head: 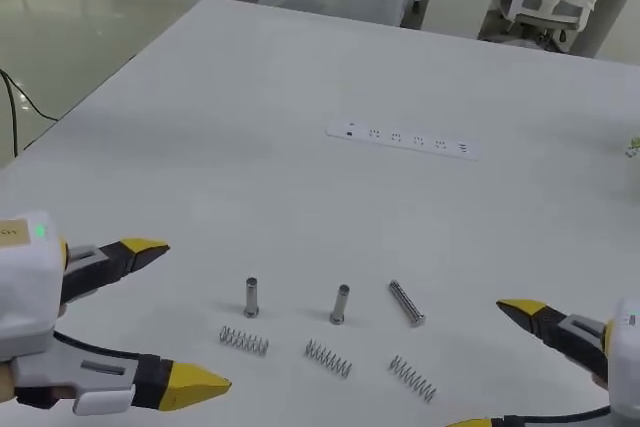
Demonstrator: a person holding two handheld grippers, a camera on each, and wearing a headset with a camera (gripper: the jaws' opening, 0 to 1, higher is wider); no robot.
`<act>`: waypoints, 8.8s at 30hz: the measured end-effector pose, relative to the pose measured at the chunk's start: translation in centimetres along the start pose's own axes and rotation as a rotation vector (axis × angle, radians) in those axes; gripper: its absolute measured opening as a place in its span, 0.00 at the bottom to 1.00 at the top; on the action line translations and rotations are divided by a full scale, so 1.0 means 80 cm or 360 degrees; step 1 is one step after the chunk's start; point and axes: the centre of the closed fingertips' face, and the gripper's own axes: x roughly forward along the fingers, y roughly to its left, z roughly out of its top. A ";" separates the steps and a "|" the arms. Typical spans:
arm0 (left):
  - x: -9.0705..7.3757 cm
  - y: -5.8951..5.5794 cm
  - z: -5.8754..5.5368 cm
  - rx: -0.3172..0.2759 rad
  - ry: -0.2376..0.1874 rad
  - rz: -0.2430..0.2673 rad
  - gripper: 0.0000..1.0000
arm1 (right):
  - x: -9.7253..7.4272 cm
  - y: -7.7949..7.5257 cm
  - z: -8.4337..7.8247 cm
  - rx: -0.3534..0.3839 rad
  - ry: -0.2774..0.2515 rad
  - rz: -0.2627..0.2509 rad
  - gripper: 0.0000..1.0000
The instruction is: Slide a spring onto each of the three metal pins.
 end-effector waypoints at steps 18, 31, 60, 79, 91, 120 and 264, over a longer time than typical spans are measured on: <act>0.004 0.000 -0.001 0.0002 0.0010 -0.0014 0.98 | 0.022 -0.024 0.025 0.0056 0.0033 0.0033 0.88; 0.007 -0.001 -0.008 -0.0015 -0.0003 -0.0026 0.98 | 0.042 -0.030 0.034 0.0108 0.0094 0.0084 0.67; 0.005 0.000 -0.015 -0.0023 0.0010 -0.0019 0.98 | 0.095 -0.067 0.024 0.0105 0.0352 0.0027 0.38; 0.003 0.000 -0.018 -0.0039 0.0013 -0.0015 0.97 | 0.125 -0.079 0.001 0.0204 0.0534 0.0004 0.20; 0.003 -0.001 -0.019 -0.0043 0.0017 -0.0018 0.97 | 0.133 -0.085 -0.008 0.0297 0.0595 -0.0036 0.13; 0.007 -0.001 -0.023 -0.0050 0.0026 -0.0031 0.96 | 0.135 -0.083 -0.013 0.0368 0.0570 -0.0047 0.05; 0.002 -0.006 -0.010 -0.0076 -0.0036 0.0005 0.95 | 0.059 -0.041 0.023 0.0289 0.0071 -0.0114 0.22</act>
